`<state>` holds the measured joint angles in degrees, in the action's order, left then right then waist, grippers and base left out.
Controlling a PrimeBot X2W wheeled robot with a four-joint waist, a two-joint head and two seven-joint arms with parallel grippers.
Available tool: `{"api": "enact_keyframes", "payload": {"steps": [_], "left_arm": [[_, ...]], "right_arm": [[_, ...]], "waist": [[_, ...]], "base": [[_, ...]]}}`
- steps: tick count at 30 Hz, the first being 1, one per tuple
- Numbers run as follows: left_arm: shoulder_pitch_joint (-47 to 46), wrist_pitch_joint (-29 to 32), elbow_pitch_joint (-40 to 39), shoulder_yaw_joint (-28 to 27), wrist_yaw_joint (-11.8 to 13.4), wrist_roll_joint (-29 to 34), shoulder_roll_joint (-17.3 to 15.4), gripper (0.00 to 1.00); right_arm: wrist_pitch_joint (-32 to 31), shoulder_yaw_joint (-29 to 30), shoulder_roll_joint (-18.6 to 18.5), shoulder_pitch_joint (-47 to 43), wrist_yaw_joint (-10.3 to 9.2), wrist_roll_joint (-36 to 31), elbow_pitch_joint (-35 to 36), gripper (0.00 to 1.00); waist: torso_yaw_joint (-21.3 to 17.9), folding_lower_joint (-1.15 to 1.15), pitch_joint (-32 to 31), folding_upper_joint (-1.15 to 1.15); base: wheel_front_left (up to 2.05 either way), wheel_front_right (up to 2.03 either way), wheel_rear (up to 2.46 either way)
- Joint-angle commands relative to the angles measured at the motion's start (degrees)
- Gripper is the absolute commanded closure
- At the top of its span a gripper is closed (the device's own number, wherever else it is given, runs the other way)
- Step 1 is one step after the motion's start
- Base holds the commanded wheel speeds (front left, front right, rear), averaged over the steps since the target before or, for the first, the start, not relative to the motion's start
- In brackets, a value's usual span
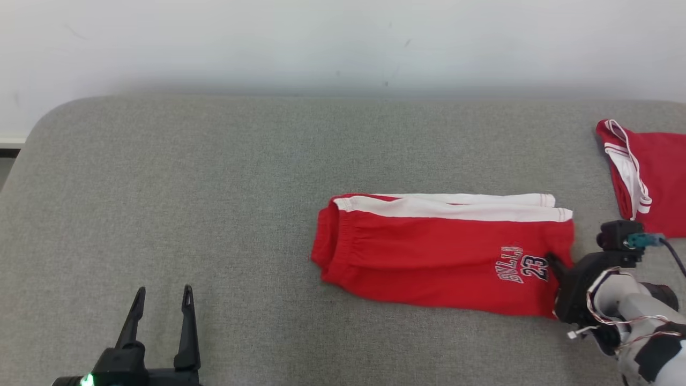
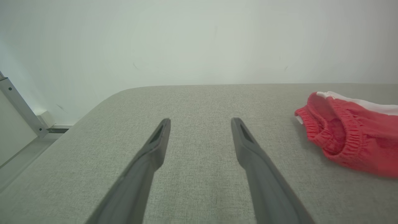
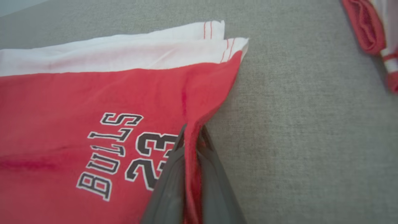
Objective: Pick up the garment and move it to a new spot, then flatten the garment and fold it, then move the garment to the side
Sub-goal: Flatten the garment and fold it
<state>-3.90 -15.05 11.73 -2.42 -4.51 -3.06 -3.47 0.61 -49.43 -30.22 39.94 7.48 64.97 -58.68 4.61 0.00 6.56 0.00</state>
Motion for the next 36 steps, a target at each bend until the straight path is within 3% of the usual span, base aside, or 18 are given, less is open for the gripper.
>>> {"api": "enact_keyframes", "payload": {"steps": [1,9,19,27,36], "left_arm": [[0.92,-0.17,-0.07,-0.23,0.3,0.05,-0.04,0.0],[2.85,-0.16,-0.08,-1.14,0.26,-0.59,0.08,0.0],[4.82,-0.16,-1.38,-3.1,0.6,-0.14,-0.53,0.0],[4.22,-0.16,-2.02,-1.78,0.8,-0.18,-0.05,0.0],[0.06,-0.17,-0.07,1.76,0.16,-1.13,0.39,0.0]], "right_arm": [[0.5,-0.15,-1.29,-0.76,-0.02,0.18,-0.74,1.0],[2.28,-1.7,-5.16,-1.09,-0.02,-0.8,0.4,1.0],[3.2,-3.65,-4.37,1.88,-0.01,-1.22,12.94,1.0],[0.17,-4.67,-0.17,2.43,-0.01,-2.09,18.59,1.0],[-3.1,-4.53,8.04,4.56,-0.01,-3.7,14.1,1.0]], "waist": [[-0.41,0.0,-0.85,0.0],[-1.68,0.0,-3.12,0.0],[-3.12,0.0,-5.61,0.0],[-1.31,0.0,-5.86,0.0],[2.75,0.0,-3.9,0.0]], "base": [[0.0,0.0,0.0],[0.0,0.0,0.0],[0.0,0.0,0.0],[0.0,0.0,0.0],[0.0,0.0,0.0]]}}
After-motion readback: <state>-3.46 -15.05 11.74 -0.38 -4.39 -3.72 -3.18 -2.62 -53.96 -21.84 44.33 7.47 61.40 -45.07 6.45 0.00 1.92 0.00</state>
